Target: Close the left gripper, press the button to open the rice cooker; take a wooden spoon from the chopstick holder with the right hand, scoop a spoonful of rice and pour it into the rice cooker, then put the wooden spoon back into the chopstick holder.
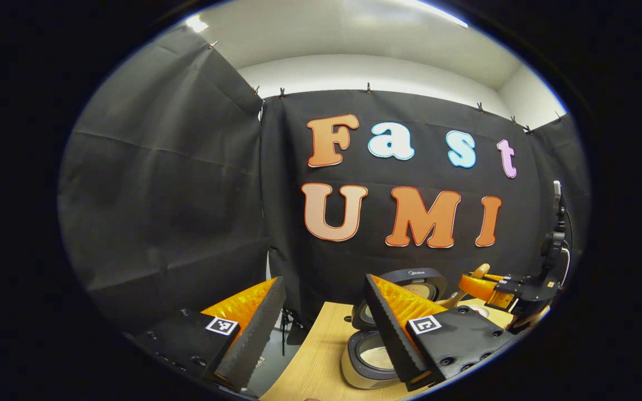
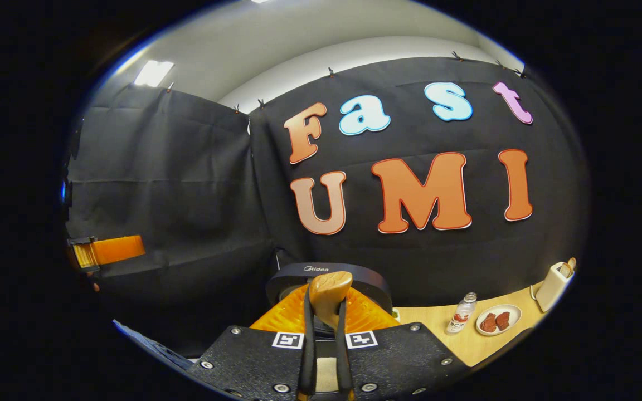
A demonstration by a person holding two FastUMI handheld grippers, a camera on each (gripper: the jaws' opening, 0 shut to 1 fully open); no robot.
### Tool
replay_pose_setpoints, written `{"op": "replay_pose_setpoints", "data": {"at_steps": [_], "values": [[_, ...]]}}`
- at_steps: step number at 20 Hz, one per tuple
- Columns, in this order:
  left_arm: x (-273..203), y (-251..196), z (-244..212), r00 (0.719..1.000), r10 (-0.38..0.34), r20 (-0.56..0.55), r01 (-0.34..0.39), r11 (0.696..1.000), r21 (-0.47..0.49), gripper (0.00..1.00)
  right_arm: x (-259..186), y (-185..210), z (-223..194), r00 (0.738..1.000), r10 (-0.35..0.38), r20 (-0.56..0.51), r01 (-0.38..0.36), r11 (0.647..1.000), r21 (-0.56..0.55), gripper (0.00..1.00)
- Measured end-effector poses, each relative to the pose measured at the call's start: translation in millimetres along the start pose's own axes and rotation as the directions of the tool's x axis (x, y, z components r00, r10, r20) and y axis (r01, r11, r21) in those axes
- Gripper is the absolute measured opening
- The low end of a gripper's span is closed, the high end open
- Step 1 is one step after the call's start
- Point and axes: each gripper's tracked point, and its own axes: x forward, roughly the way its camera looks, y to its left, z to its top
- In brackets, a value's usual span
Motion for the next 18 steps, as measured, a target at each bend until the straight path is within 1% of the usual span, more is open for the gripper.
{"op": "replay_pose_setpoints", "data": {"at_steps": [1, 5, 8, 11, 14, 15, 18], "values": [[0.5, 0.1, -1.1, 1.0, 0.001, 0.0, -0.001, 1.0, -0.002, 0.95, 0.7, -2.2, -1.6, 1.0, -0.002, -0.006, 0.002, 1.0, 0.011, 0.13], [1.4, 1.5, -3.5, 1.0, 0.007, -0.001, -0.007, 1.0, 0.002, 0.98, 1.8, -16.2, -3.1, 1.0, -0.016, -0.023, 0.019, 0.992, 0.128, 0.13], [5.7, -5.9, -3.6, 1.0, -0.003, -0.004, 0.003, 1.0, -0.008, 0.98, -8.4, -41.7, 1.7, 0.998, -0.053, -0.022, 0.056, 0.977, 0.204, 0.13], [9.7, -13.1, 2.9, 1.0, -0.004, 0.013, 0.005, 1.0, -0.025, 0.96, -22.9, -79.1, 9.0, 0.994, -0.11, -0.02, 0.112, 0.971, 0.212, 0.13], [14.9, -18.9, 5.2, 1.0, 0.004, 0.024, -0.003, 1.0, -0.03, 0.94, -48.9, -125.8, 15.4, 0.983, -0.181, -0.016, 0.18, 0.96, 0.216, 0.13], [16.6, -21.6, 6.3, 1.0, 0.005, 0.025, -0.004, 1.0, -0.027, 0.93, -59.0, -146.4, 17.9, 0.977, -0.212, -0.015, 0.21, 0.954, 0.214, 0.13], [22.2, -33.2, 10.4, 0.999, 0.001, 0.036, 0.0, 1.0, -0.016, 0.93, -92.8, -206.6, 19.8, 0.953, -0.303, -0.015, 0.3, 0.932, 0.204, 0.13]]}}
